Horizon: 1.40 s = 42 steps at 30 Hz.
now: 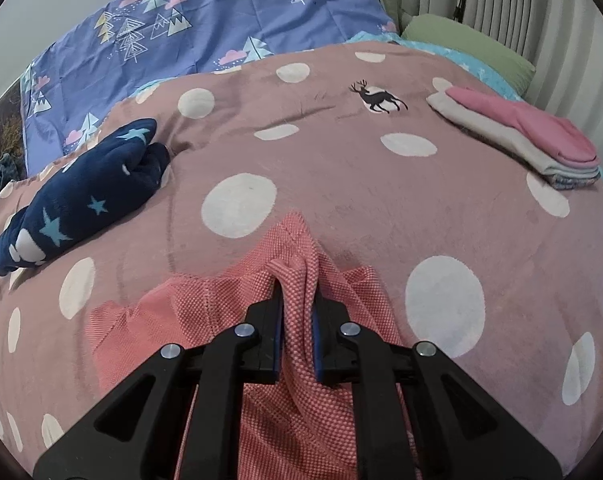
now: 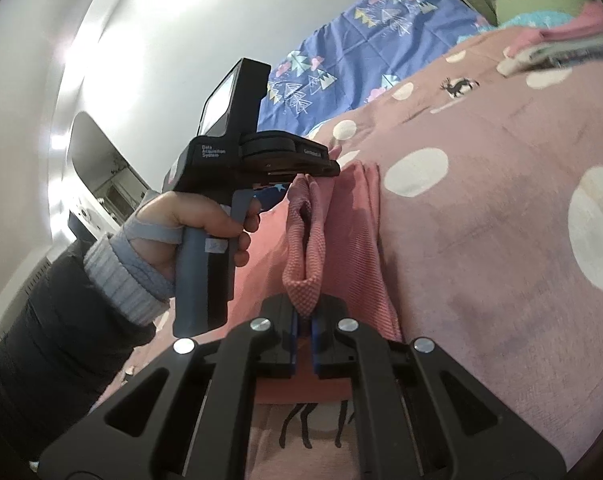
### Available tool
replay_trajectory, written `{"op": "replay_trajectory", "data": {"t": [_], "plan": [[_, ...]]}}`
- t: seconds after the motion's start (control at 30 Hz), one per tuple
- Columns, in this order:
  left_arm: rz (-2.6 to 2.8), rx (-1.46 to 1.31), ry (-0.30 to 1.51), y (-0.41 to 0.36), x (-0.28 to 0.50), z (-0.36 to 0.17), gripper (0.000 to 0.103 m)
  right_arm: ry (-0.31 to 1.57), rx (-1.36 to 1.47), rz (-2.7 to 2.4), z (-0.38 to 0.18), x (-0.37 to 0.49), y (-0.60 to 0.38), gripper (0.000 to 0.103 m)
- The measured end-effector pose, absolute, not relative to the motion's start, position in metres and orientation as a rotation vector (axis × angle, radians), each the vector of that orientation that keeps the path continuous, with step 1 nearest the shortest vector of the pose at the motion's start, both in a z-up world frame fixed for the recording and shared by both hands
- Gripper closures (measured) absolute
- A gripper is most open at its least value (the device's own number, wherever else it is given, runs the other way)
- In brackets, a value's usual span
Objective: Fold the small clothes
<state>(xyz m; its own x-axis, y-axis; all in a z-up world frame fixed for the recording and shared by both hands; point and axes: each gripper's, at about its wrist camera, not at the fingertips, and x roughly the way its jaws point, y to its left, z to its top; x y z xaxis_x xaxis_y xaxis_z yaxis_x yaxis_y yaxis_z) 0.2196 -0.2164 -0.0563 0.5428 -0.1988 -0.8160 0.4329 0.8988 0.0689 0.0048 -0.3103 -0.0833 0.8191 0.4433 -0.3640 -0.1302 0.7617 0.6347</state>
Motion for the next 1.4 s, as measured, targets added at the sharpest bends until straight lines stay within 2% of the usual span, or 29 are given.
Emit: {"op": "replay_trajectory", "data": {"t": [0.13, 0.27, 0.47, 0.6, 0.83, 1.23, 1.4], "plan": [[-0.414, 0.315, 0.937, -0.225, 0.218, -0.067, 0.09, 0.54, 0.658, 0.329, -0.088, 0.007, -0.315, 0.099], [-0.489, 0.29, 0.936, -0.218, 0.204, -0.067, 0.064, 0.554, 0.663, 0.337, -0.091, 0.009, -0.315, 0.098], [-0.56, 0.23, 0.835, -0.173, 0.147, -0.028, 0.049, 0.577, 0.715, 0.345, -0.098, 0.016, -0.322, 0.098], [-0.613, 0.198, 0.792, -0.12, 0.078, -0.023, 0.048, 0.586, 0.733, 0.347, -0.1, 0.017, -0.324, 0.098], [-0.546, 0.336, 0.834, -0.077, -0.009, -0.068, 0.048, 0.59, 0.727, 0.343, -0.1, 0.016, -0.321, 0.098], [-0.344, 0.338, 0.784, -0.068, -0.003, -0.087, 0.048, 0.544, 0.782, 0.386, -0.069, 0.002, -0.324, 0.099], [-0.338, 0.249, 0.826, -0.042, -0.002, -0.093, 0.046, 0.638, 0.717, 0.33, -0.094, -0.001, -0.324, 0.099]]}}
